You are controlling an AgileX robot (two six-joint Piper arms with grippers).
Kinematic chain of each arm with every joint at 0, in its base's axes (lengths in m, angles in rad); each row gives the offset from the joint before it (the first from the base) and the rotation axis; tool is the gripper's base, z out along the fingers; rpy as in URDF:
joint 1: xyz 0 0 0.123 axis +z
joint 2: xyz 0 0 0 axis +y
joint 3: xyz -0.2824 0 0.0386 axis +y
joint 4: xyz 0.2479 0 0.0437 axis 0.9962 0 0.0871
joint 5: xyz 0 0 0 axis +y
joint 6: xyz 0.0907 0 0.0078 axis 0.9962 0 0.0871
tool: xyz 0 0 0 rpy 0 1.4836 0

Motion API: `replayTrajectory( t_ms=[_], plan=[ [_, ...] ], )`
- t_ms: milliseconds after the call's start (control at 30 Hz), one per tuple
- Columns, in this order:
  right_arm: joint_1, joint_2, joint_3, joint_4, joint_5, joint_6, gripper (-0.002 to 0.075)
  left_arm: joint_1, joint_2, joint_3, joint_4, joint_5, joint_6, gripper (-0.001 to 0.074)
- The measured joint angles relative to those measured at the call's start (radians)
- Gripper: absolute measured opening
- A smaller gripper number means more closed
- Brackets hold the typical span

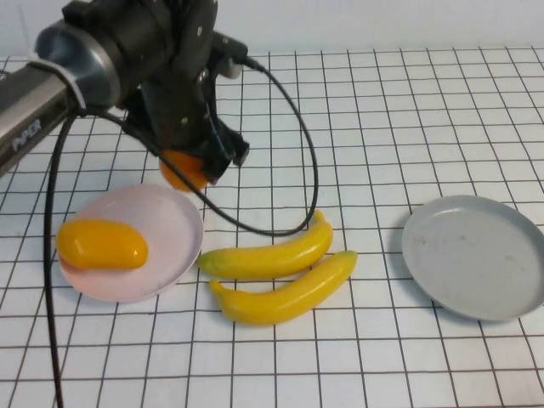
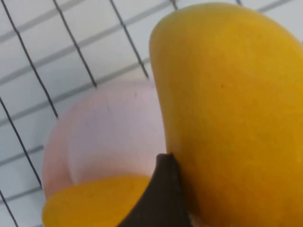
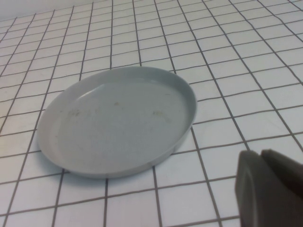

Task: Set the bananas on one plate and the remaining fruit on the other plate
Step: Put one type of fruit in the left plate

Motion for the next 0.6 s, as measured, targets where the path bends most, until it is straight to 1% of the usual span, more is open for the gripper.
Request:
replayTrajectory(
  t_ms=[167,267,400,567,600],
  plan=[
    [0.0,0.0,0.0,0.0,0.0,0.0,-0.0016,0.0,-0.098,0.291,0.004,-0.102,-0.11,0.0582],
    [0.0,0.0,0.0,0.0,0.0,0.0,-0.0016,0.002,-0.143,0.425,0.006,-0.182,-0.145,0.0582],
    [0.0,0.0,0.0,0.0,0.0,0.0,-0.0017,0.004,-0.173,0.521,0.012,-0.29,-0.154,0.0589],
    [0.0,0.0,0.0,0.0,0.0,0.0,-0.0016,0.01,-0.177,0.553,0.015,-0.354,-0.156,0.0663],
    [0.0,0.0,0.0,0.0,0.0,0.0,-0.0016,0.012,-0.177,0.553,0.015,-0.359,-0.158,0.0667]
  ],
)
